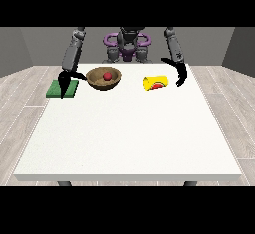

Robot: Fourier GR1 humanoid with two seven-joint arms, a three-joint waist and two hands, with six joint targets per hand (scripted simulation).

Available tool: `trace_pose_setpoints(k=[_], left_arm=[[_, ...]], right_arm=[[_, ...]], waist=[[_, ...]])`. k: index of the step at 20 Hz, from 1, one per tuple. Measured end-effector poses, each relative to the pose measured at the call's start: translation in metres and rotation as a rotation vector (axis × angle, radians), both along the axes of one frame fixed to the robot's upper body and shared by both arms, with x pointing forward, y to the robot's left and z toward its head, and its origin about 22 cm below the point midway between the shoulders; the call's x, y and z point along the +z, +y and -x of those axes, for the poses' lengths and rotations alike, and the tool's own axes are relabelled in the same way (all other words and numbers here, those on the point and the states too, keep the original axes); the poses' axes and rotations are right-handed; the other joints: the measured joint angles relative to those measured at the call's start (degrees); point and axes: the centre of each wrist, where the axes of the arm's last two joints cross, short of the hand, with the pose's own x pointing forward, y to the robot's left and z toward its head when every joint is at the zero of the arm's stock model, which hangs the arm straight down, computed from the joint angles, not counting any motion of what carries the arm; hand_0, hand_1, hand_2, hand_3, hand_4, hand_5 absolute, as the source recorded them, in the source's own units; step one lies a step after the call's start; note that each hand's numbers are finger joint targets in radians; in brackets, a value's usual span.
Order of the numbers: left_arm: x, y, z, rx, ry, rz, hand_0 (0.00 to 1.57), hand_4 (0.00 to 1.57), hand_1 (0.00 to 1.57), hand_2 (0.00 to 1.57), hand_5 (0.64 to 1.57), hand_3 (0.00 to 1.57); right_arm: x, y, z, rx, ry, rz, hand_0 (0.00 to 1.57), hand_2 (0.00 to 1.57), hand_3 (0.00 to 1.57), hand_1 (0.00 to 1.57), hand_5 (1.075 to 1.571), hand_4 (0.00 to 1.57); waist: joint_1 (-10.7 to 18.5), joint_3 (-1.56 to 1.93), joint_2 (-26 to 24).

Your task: Pick the cup and pour the ball into the bowl, then pick the bowl and place it on the pad

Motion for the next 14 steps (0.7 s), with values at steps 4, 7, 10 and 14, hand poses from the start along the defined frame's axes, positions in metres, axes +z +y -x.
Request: trace_pose_setpoints(k=[4, 7, 10, 14], left_arm=[[-0.005, -0.002, 0.002, 0.000, 0.026, 0.020, 0.00, 0.00, 0.00, 0.00, 0.687, 0.00], [-0.025, 0.013, 0.013, 0.045, 0.099, 0.032, 0.00, 0.00, 0.00, 0.00, 0.667, 0.00], [-0.054, 0.039, 0.032, 0.105, 0.202, 0.046, 0.00, 0.00, 0.00, 0.00, 0.679, 0.00], [-0.066, 0.047, 0.045, 0.142, 0.272, 0.057, 0.00, 0.00, 0.00, 0.00, 0.697, 0.00]], right_arm=[[-0.005, 0.014, -0.008, 0.003, 0.042, -0.037, 0.00, 0.00, 0.00, 0.00, 1.571, 0.00], [-0.018, 0.031, -0.007, 0.068, 0.136, -0.091, 0.00, 0.00, 0.00, 0.00, 1.567, 0.00], [-0.027, 0.057, -0.006, 0.135, 0.234, -0.105, 0.00, 0.00, 0.00, 0.00, 1.570, 0.00], [-0.046, 0.086, 0.002, 0.182, 0.338, -0.134, 0.00, 0.00, 0.00, 0.00, 1.570, 0.00]], waist=[[-1.0, 0.01, -1.9], [-3.3, 0.51, -6.5], [-6.9, 0.90, -12.7], [-9.3, 1.16, -17.3]])
